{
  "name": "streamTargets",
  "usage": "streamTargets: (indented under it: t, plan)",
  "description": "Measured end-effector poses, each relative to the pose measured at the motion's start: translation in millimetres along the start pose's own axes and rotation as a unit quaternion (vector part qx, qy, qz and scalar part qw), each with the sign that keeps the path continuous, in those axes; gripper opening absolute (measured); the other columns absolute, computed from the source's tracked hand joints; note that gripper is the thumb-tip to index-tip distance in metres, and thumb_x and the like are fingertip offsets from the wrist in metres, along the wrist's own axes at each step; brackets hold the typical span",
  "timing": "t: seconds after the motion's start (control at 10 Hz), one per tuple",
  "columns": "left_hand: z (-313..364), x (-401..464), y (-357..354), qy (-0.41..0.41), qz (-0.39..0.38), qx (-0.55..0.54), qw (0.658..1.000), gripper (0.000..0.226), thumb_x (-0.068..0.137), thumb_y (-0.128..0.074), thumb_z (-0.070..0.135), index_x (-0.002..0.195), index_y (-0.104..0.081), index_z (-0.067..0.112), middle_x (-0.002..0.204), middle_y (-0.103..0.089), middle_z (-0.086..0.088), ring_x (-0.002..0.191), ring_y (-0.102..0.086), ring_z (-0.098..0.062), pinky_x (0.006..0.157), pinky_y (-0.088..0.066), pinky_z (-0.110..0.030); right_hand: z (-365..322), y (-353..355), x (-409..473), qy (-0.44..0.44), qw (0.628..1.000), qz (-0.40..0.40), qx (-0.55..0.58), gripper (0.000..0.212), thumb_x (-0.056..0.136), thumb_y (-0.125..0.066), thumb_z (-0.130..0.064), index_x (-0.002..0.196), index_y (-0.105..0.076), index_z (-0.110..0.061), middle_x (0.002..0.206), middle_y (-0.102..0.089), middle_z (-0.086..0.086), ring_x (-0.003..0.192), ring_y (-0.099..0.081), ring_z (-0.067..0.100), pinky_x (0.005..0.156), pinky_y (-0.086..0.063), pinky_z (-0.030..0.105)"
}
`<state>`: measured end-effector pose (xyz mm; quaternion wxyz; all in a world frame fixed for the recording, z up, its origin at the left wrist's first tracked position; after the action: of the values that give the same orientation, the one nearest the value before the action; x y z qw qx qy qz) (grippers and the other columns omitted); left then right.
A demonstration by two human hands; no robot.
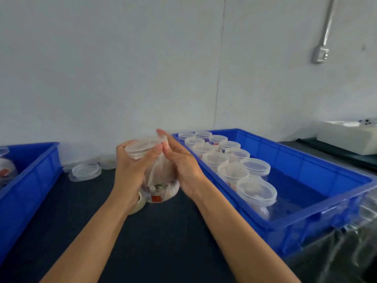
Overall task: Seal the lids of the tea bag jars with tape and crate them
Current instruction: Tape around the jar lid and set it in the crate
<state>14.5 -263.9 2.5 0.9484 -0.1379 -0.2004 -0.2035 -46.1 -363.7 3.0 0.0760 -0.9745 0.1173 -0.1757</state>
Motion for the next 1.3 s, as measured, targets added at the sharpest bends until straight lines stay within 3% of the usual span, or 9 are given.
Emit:
streamTargets:
  t: [0.2,0.4,0.5,0.6,0.7,0.9,1.0,1.1,1.3]
  plan:
    - [23.3,-9.2,-102.8,0.006,-0.065,-0.019,0.998,0.082,0.071,-0.077,0.043,0.134,-0.037,0.007,0.129,-0.054,-0.013,0.113,-0.06,-0.024,0.093,-0.054,-0.038,-78.7,68.0,-35.5,0.1,0.984,0.08,-0.127,0.035,0.103,-0.037,-0.031,0.135,-0.051,-0.028,0.114,-0.069,-0.002,0.103,-0.067,0.012,0.089,-0.054,0.025]
    - [31.2,-24.7,-210.2,-0.034,-0.198,0.067,0.977,0.081,0.077,-0.081,0.035,0.138,-0.03,0.016,0.134,-0.037,-0.003,0.124,-0.044,-0.017,0.107,-0.04,-0.032,-138.3,151.8,-81.4,0.207,0.94,0.181,-0.2,0.04,0.104,-0.025,-0.031,0.133,-0.046,-0.011,0.111,-0.062,0.011,0.09,-0.067,0.012,0.076,-0.055,0.022]
    - [24.6,-37.7,-249.9,-0.033,-0.248,0.081,0.965,0.081,0.077,-0.081,0.036,0.139,-0.034,0.016,0.129,-0.042,0.001,0.115,-0.047,-0.013,0.094,-0.042,-0.023,-146.1,187.3,-101.6,0.204,0.923,0.21,-0.248,0.048,0.098,-0.031,-0.043,0.133,-0.047,-0.014,0.112,-0.062,0.009,0.091,-0.066,0.013,0.078,-0.056,0.025]
    - [7.9,-49.9,-271.5,-0.057,-0.24,0.16,0.956,0.072,0.072,-0.082,0.046,0.123,-0.047,0.01,0.111,-0.055,0.001,0.103,-0.055,-0.02,0.076,-0.043,-0.025,-135.8,216.8,-116.2,0.176,0.918,0.232,-0.269,0.049,0.093,-0.036,-0.048,0.129,-0.053,-0.019,0.1,-0.068,-0.004,0.087,-0.068,0.011,0.075,-0.056,0.022]
    - [-14.4,-59.3,-281.7,-0.048,-0.233,0.257,0.937,0.081,0.072,-0.076,0.06,0.126,-0.046,0.007,0.119,-0.06,-0.008,0.109,-0.057,-0.025,0.085,-0.045,-0.035,-113.9,241.4,-125.2,0.143,0.913,0.277,-0.262,0.039,0.097,-0.036,-0.05,0.12,-0.06,-0.029,0.093,-0.068,-0.009,0.08,-0.065,0.004,0.068,-0.053,0.014]
    - [-38.2,-73.4,-297.1,-0.093,-0.265,0.451,0.847,0.086,0.073,-0.061,0.075,0.117,-0.05,0.001,0.118,-0.061,-0.016,0.111,-0.049,-0.034,0.092,-0.036,-0.043,-70.2,283.3,-134.8,0.016,0.909,0.308,-0.28,0.022,0.099,-0.042,-0.044,0.111,-0.061,-0.042,0.121,-0.06,0.002,0.108,-0.057,0.022,0.097,-0.043,0.043]
    - [-50.5,-79.4,-302.5,-0.087,-0.307,0.509,0.799,0.093,0.076,-0.057,0.076,0.128,-0.045,0.001,0.131,-0.054,-0.018,0.124,-0.039,-0.035,0.102,-0.03,-0.047,-56.5,296.8,-134.7,-0.083,0.906,0.288,-0.298,0.025,0.1,-0.047,-0.031,0.124,-0.054,-0.033,0.116,-0.06,0.007,0.099,-0.06,0.029,0.075,-0.048,0.041]
    - [-58.8,-84.9,-303.8,-0.077,-0.353,0.54,0.76,0.094,0.08,-0.056,0.072,0.137,-0.038,0.0,0.14,-0.044,-0.021,0.131,-0.032,-0.036,0.107,-0.025,-0.05,-45.6,305.9,-133.8,-0.162,0.892,0.266,-0.327,0.032,0.1,-0.048,-0.021,0.132,-0.047,-0.024,0.114,-0.059,0.007,0.106,-0.058,0.041,0.078,-0.05,0.048]
    - [-66.5,-96.1,-298.3,-0.104,-0.433,0.591,0.672,0.096,0.086,-0.056,0.063,0.147,-0.019,0.001,0.152,-0.022,-0.022,0.141,-0.015,-0.037,0.116,-0.005,-0.056,-35.6,305.6,-127.2,-0.256,0.87,0.199,-0.372,0.039,0.101,-0.046,-0.016,0.138,-0.039,-0.024,0.108,-0.058,0.021,0.064,-0.061,0.029,0.059,-0.052,0.041]
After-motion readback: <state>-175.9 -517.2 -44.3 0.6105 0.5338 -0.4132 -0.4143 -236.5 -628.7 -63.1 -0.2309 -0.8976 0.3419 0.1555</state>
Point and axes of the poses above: each hand's wrist, its own x-axis towards the middle knuckle, its own y-axis out of the back of the hand, z = x × y, the point moved 9 cm from there along x, towards the middle knuckle
